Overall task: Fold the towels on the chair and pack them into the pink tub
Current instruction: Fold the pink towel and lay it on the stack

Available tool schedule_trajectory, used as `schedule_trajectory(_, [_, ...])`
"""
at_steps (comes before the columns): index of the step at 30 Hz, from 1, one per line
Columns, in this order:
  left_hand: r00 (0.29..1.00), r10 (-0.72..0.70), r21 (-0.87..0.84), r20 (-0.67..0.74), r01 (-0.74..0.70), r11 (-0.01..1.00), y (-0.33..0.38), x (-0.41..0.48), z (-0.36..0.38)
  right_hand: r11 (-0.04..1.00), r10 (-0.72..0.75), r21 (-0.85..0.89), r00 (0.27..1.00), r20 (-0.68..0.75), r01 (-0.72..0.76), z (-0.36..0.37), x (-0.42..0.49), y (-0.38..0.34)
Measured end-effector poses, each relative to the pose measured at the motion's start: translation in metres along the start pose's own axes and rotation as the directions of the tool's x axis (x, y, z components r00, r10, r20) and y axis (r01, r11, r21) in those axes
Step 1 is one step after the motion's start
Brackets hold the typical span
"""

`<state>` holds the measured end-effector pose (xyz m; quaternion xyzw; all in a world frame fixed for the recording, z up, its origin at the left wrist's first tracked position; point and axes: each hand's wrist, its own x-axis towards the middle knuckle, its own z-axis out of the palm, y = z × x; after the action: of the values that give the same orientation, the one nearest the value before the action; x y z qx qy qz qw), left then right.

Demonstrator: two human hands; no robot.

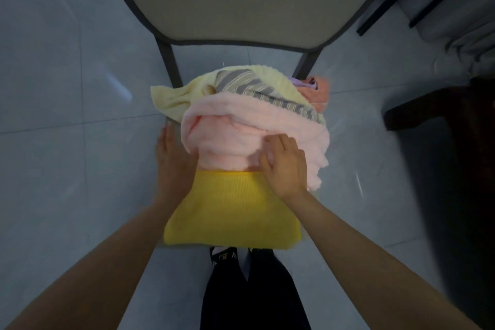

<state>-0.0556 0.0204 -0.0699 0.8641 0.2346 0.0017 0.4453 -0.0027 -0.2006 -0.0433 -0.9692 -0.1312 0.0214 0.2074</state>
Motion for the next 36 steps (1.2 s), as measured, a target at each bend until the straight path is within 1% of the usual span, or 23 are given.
schedule_trajectory(2, [0.995,-0.102,-0.266,-0.008,0.097,0.959,0.025,0.034,-0.003,0.996,0.001,0.092,0.995,-0.096,0.008,-0.011,0.033,-0.006])
schedule_trajectory(3, [0.984,-0.171,-0.345,0.045,0.176,0.922,0.035,0.045,-0.004,0.992,-0.002,0.129,0.995,-0.099,0.015,-0.015,0.047,-0.010])
schedule_trajectory(5, [0.939,-0.278,-0.361,0.202,0.335,0.870,0.050,0.059,-0.005,0.988,-0.001,0.152,1.000,0.023,-0.003,-0.021,0.068,-0.015])
schedule_trajectory(6, [0.928,-0.286,-0.325,0.239,0.354,0.877,0.058,0.062,-0.007,0.994,0.015,0.107,0.994,0.111,-0.027,-0.022,0.074,-0.016])
schedule_trajectory(8, [0.937,-0.289,-0.331,0.197,0.341,0.880,0.068,0.063,-0.015,0.996,0.089,-0.053,0.963,0.255,-0.078,-0.024,0.077,-0.014])
schedule_trajectory(10, [0.937,-0.317,-0.410,0.148,0.349,0.843,0.071,0.062,-0.027,0.981,0.158,-0.159,0.942,0.296,-0.114,-0.026,0.073,-0.010])
schedule_trajectory(11, [0.941,-0.312,-0.405,0.132,0.338,0.849,0.070,0.063,-0.034,0.980,0.162,-0.162,0.946,0.282,-0.120,-0.029,0.069,-0.009])
schedule_trajectory(14, [0.964,-0.174,-0.257,0.202,0.223,0.940,0.067,0.058,-0.042,0.993,0.096,-0.088,0.967,0.234,-0.078,-0.035,0.059,-0.010])
schedule_trajectory(16, [0.955,0.063,-0.133,0.290,-0.025,0.991,0.080,0.056,-0.041,0.999,0.043,-0.027,0.983,0.176,-0.039,-0.041,0.057,-0.014])
schedule_trajectory(18, [0.868,0.273,-0.048,0.415,-0.278,0.959,0.092,0.058,-0.031,0.999,-0.018,0.038,0.996,0.091,0.014,-0.049,0.059,-0.021])
schedule_trajectory(19, [0.827,0.306,0.001,0.471,-0.347,0.938,0.096,0.059,-0.024,0.996,-0.052,0.073,0.998,0.042,0.049,-0.054,0.062,-0.026])
schedule_trajectory(21, [0.796,0.251,0.118,0.552,-0.372,0.921,0.105,0.056,-0.011,0.983,-0.124,0.132,0.991,-0.055,0.131,-0.064,0.068,-0.035])
schedule_trajectory(23, [0.806,0.183,0.254,0.562,-0.379,0.890,0.111,0.050,-0.002,0.958,-0.180,0.202,0.975,-0.129,0.203,-0.074,0.075,-0.043])
schedule_trajectory(25, [0.811,0.190,0.247,0.553,-0.378,0.892,0.119,0.043,-0.001,0.928,-0.230,0.262,0.961,-0.157,0.265,-0.083,0.079,-0.047])
schedule_trajectory(26, [0.806,0.178,0.179,0.565,-0.330,0.927,0.123,0.040,-0.004,0.913,-0.243,0.296,0.957,-0.155,0.280,-0.087,0.081,-0.047])
schedule_trajectory(27, [0.792,0.130,0.080,0.597,-0.221,0.972,0.126,0.040,-0.008,0.900,-0.217,0.355,0.966,-0.138,0.253,-0.090,0.082,-0.047])
schedule_trajectory(28, [0.763,0.053,-0.037,0.644,-0.038,0.999,0.131,0.038,-0.016,0.878,-0.150,0.443,0.983,-0.107,0.182,-0.094,0.082,-0.044])
schedule_trajectory(29, [0.732,-0.020,-0.154,0.681,0.171,0.973,0.137,0.036,-0.026,0.844,-0.052,0.530,0.997,-0.066,0.079,-0.096,0.081,-0.038])
schedule_trajectory(30, [0.689,-0.074,-0.260,0.721,0.367,0.893,0.142,0.034,-0.035,0.808,0.064,0.589,0.998,-0.030,-0.034,-0.098,0.079,-0.032])
schedule_trajectory(31, [0.653,-0.092,-0.351,0.751,0.513,0.783,0.146,0.032,-0.044,0.782,0.182,0.606,0.983,0.002,-0.146,-0.100,0.075,-0.025])
schedule_trajectory(32, [0.646,-0.077,-0.434,0.759,0.591,0.680,0.147,0.032,-0.051,0.756,0.294,0.602,0.955,0.038,-0.257,-0.100,0.069,-0.015])
schedule_trajectory(34, [0.683,0.027,-0.592,0.730,0.612,0.525,0.155,0.031,-0.063,0.645,0.476,0.613,0.868,0.145,-0.456,-0.102,0.056,0.001])
schedule_trajectory(36, [0.731,0.167,-0.726,0.662,0.569,0.386,0.166,0.028,-0.071,0.467,0.575,0.606,0.742,0.345,-0.644,-0.107,0.039,0.007])
